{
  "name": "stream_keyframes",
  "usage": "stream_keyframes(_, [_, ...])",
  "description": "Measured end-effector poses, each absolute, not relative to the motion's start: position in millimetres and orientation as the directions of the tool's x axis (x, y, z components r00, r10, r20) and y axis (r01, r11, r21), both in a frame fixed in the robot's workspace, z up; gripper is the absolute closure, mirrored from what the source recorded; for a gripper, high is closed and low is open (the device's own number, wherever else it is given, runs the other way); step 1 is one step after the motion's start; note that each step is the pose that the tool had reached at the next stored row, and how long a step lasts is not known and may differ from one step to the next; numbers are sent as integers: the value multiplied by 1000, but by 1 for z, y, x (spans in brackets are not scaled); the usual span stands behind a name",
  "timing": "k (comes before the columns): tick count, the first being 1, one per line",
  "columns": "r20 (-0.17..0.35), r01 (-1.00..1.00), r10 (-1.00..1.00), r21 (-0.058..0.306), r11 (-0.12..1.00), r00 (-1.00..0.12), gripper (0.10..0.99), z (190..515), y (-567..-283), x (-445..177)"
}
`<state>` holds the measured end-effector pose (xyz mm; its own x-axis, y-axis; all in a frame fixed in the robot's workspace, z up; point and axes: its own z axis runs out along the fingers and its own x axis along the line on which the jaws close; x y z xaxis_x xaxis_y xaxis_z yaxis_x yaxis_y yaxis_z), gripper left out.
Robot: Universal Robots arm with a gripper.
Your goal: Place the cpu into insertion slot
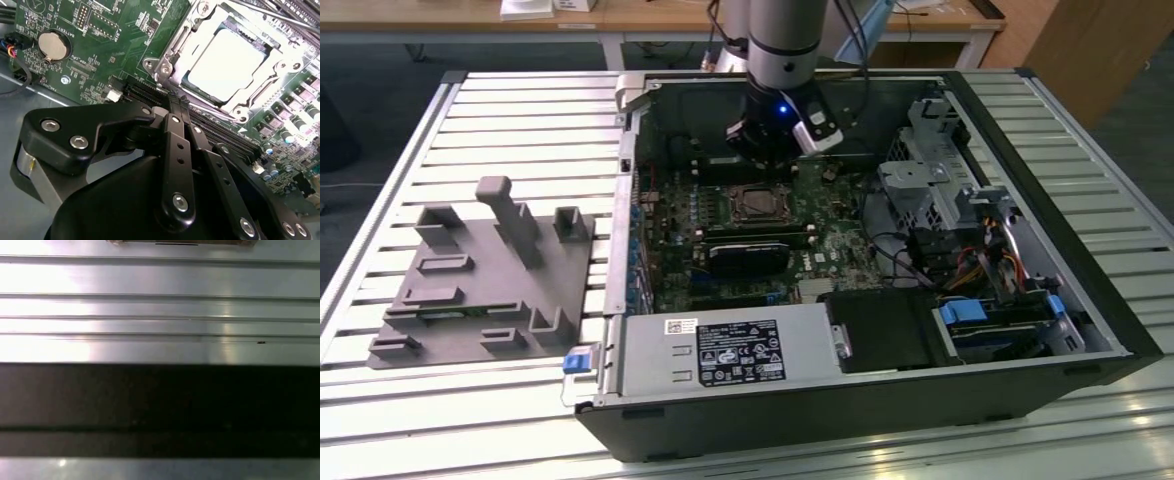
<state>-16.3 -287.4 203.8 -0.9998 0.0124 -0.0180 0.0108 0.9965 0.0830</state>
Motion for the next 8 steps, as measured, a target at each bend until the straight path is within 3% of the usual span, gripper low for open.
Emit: stream_keyframes(8, [-17, 11, 12, 66, 998, -1000, 980, 200, -288, -14])
